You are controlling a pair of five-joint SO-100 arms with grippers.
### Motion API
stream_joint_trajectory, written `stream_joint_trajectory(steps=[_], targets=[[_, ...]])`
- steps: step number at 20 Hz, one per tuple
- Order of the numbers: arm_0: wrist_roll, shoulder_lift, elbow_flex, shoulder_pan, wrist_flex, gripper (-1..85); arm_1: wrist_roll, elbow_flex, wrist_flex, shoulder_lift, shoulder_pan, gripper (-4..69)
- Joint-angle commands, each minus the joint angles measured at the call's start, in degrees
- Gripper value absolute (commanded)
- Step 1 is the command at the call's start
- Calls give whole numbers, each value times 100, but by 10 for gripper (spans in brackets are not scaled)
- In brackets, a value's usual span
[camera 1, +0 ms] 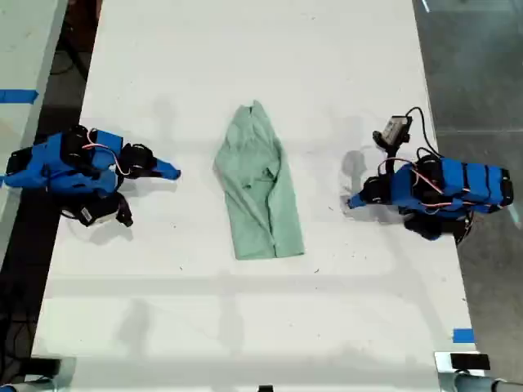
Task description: Fold t shirt
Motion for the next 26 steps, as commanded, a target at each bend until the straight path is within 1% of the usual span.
stream_joint_trajectory(steps=[1, 2, 3, 5, 6, 8, 10, 12, 14, 16, 18, 19, 20, 21, 23, 24, 26], targets=[[-62, 44, -9, -26, -53, 0, 176, 141, 26, 53, -272, 3], [-35, 26, -35, 44, -44, -1, 176, 141, 26, 53, -264, 3], [-211, -141, -97, 88, -9, -1, 114, 141, 26, 53, -246, 3], [-404, -624, -272, -97, -9, -1, 35, 79, 70, 53, -185, 2], [-510, -782, -439, -132, 97, -1, 44, 26, 70, 53, -132, 2], [-905, -1749, -1336, 26, 281, -1, 237, -501, 167, -237, -88, 2], [-1354, -3551, -2602, 519, 220, -1, 158, -1705, 105, -1696, -53, 1], [-1608, -5326, -4025, 949, 229, -1, 158, -3401, 97, -4096, -158, 0], [-1740, -6741, -5317, 1336, 237, -1, 343, -5098, 369, -6038, -431, -1], [-1793, -8244, -6653, 1723, 334, -1, 589, -6442, 624, -7427, -712, 18], [-1749, -9967, -8253, 2057, 527, 17, 756, -7383, 624, -8385, -993, 36], [-1652, -10828, -9149, 2180, 712, 81, 782, -7831, 624, -8833, -1116, 50], [-1573, -11689, -10134, 2268, 1002, 164, 817, -8244, 633, -9229, -1230, 90], [-1529, -12393, -10969, 2338, 1239, 176, 861, -8640, 677, -9624, -1345, 126], [-1406, -13465, -12173, 2399, 1477, 184, 932, -9308, 729, -10318, -1521, 148], [-1371, -13772, -12375, 2391, 1397, 186, 914, -9589, 729, -10661, -1582, 164], [-1336, -14142, -12507, 2355, 1292, 188, 914, -9967, 729, -11162, -1679, 166]])
